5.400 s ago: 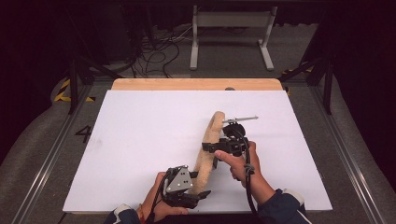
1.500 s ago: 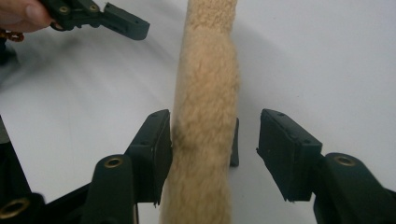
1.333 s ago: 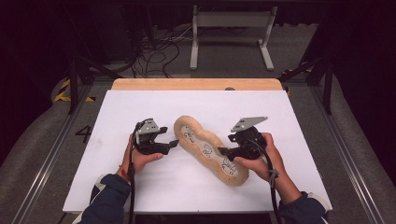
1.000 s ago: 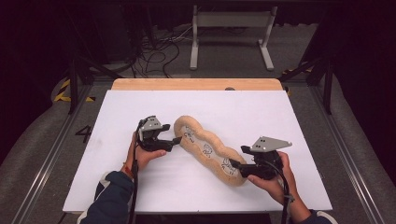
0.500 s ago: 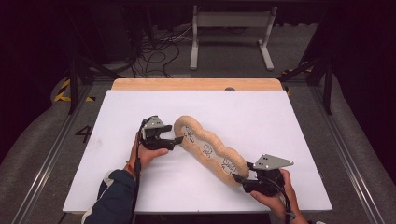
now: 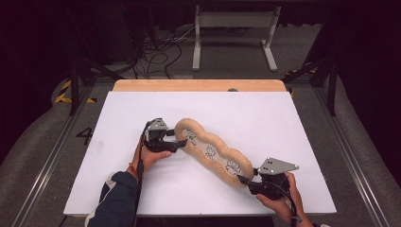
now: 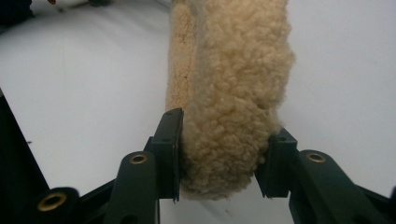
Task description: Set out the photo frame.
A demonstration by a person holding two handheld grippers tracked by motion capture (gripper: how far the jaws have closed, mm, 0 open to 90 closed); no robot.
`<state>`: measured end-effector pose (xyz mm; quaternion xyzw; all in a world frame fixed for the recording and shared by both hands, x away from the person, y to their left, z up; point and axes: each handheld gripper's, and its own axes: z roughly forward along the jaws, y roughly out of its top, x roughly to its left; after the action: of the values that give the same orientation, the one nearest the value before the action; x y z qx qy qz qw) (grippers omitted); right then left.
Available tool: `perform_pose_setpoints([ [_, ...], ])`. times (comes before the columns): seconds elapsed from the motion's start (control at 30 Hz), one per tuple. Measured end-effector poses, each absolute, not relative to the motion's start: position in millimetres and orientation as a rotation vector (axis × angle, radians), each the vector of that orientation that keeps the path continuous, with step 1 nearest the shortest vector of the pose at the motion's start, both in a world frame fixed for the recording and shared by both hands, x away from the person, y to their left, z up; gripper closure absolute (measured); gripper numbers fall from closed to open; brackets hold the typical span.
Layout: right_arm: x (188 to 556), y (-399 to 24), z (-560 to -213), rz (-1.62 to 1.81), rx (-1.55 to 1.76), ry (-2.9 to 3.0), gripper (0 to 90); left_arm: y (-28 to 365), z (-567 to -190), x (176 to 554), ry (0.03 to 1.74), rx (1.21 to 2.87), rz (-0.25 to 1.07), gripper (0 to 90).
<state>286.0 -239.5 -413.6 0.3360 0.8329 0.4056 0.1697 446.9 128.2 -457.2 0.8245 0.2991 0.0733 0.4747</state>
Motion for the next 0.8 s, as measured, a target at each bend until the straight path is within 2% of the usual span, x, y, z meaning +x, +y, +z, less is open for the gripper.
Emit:
perform_pose_setpoints([
  [0.1,287,-240,-413,1.143,0.953,2.364,59.3,131,-456,446,0.742,2.011,0.184,42.4],
  [0.23,287,-240,-413,1.132,0.953,2.355,60.4,140,-457,447,0.754,1.995,0.18,58.0],
  [0.5,293,-244,-412,1.13,0.988,2.339,62.4,147,-451,437,0.749,2.032,0.187,61.0],
  [0.8,308,-249,-412,1.113,1.039,2.304,63.8,156,-440,410,0.736,2.086,0.276,64.1],
])
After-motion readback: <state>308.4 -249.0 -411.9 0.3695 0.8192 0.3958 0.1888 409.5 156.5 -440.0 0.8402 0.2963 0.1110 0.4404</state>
